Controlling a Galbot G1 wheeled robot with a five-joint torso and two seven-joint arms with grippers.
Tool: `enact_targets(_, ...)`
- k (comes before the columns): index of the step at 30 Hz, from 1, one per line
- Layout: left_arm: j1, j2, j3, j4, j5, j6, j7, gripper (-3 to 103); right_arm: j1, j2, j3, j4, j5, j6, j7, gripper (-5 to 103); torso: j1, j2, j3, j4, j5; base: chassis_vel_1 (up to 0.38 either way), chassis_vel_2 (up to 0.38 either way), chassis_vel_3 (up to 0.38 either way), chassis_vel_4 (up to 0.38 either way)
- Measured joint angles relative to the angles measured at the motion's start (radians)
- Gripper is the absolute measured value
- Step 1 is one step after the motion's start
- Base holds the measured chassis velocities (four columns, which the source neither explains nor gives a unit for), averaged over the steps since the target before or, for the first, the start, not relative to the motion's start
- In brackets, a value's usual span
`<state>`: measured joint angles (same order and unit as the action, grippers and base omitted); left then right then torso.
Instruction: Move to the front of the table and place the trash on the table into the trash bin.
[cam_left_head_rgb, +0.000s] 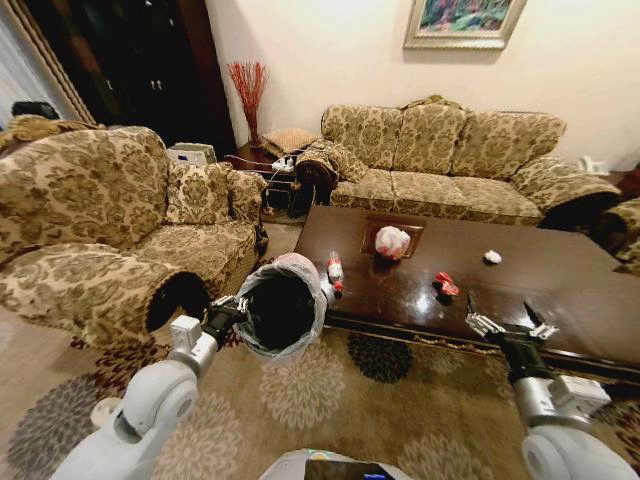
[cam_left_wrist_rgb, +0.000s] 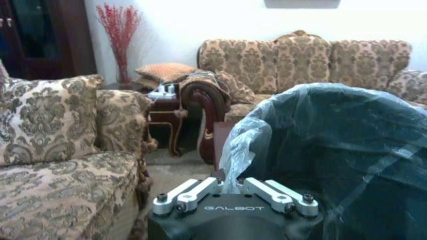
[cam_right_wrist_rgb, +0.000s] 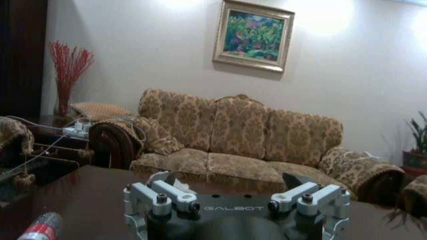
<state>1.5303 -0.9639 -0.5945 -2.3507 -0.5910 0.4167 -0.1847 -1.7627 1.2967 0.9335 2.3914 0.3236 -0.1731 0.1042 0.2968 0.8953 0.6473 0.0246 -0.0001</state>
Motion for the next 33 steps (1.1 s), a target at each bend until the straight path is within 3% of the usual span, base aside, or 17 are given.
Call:
enact_targets(9, -0.003, 0.0, -0.019, 0.015, -0.005, -0.001, -0.027, 3, 0.032, -0.05, -0.032, -0.037, 0.012, -0.006, 0.0, 100, -0.003, -0.001, -0.002, -0.0001, 0.0002, -0.029, 0.026, 0.034, -0.016)
enact_targets(16, -0.055, 0.038, -0.027, 0.054, -0.024, 0.004, -0.044, 3, 0.19, -0.24, -0.139, -0.195, 0.222, -0.035, -0.024, 100, -0.002, -0.002, -0.001, 0.0002, 0.0002, 0.02, -0.025, -0.03, 0.017)
enact_targets(17, -0.055, 0.038, -0.027, 0.054, -0.024, 0.004, -0.044, 3, 0.19, -0.24, -0.139, -0.195, 0.222, -0.035, -0.024, 100, -0.002, -0.002, -0.001, 0.0002, 0.0002, 0.0, 0.0, 0.0, 0.0)
enact_targets(20, -0.082, 0.06, 0.008, 0.082, -0.032, -0.009, -0.038, 3, 0.305, -0.36, -0.252, -0.311, 0.299, -0.028, -0.022, 100, -0.001, -0.002, -0.001, -0.0002, 0.0004, 0.0, 0.0, 0.0, 0.0)
enact_targets(21, -0.082, 0.06, 0.008, 0.082, -0.032, -0.009, -0.038, 3, 0.305, -0.36, -0.252, -0.311, 0.299, -0.028, -0.022, 100, -0.001, -0.002, -0.001, -0.0002, 0.0004, 0.0, 0.0, 0.0, 0.0)
enact_targets(24, -0.072, 0.05, 0.004, 0.088, -0.028, -0.024, -0.027, 3, 0.515, -0.417, -0.456, -0.438, 0.322, -0.011, 0.002, 100, -0.002, -0.002, -0.002, -0.0003, 0.0003, 0.0, 0.0, 0.0, 0.0)
enact_targets(25, -0.072, 0.05, 0.004, 0.088, -0.028, -0.024, -0.027, 3, 0.515, -0.417, -0.456, -0.438, 0.322, -0.011, 0.002, 100, -0.002, -0.002, -0.002, -0.0003, 0.0003, 0.0, 0.0, 0.0, 0.0)
enact_targets(27, -0.065, 0.044, -0.007, 0.088, -0.026, -0.027, -0.027, 3, 0.627, -0.421, -0.565, -0.491, 0.329, -0.007, 0.024, 100, -0.002, -0.002, -0.002, 0.0004, -0.0001, 0.0, 0.0, 0.0, 0.0)
enact_targets(28, -0.059, 0.043, -0.023, 0.088, -0.024, -0.027, -0.03, 3, 0.757, -0.407, -0.708, -0.568, 0.347, -0.016, 0.049, 100, -0.002, -0.003, -0.002, 0.0007, 0.0, 0.0, 0.0, 0.0, 0.0)
enact_targets(29, -0.059, 0.043, -0.023, 0.088, -0.024, -0.027, -0.03, 3, 0.757, -0.407, -0.708, -0.568, 0.347, -0.016, 0.049, 100, -0.002, -0.003, -0.002, 0.0007, 0.0, 0.0, 0.0, 0.0, 0.0)
enact_targets(31, -0.058, 0.047, -0.044, 0.087, -0.025, -0.027, -0.039, 3, 0.908, -0.363, -0.852, -0.678, 0.353, -0.02, 0.074, 100, -0.002, -0.003, -0.002, 0.0005, 0.0001, 0.0, 0.0, 0.0, 0.0)
enact_targets(33, -0.059, 0.049, -0.051, 0.087, -0.026, -0.027, -0.043, 3, 0.955, -0.343, -0.897, -0.719, 0.35, -0.016, 0.078, 100, -0.002, -0.003, -0.002, 0.0004, -0.0002, 0.0, 0.0, 0.0, 0.0)
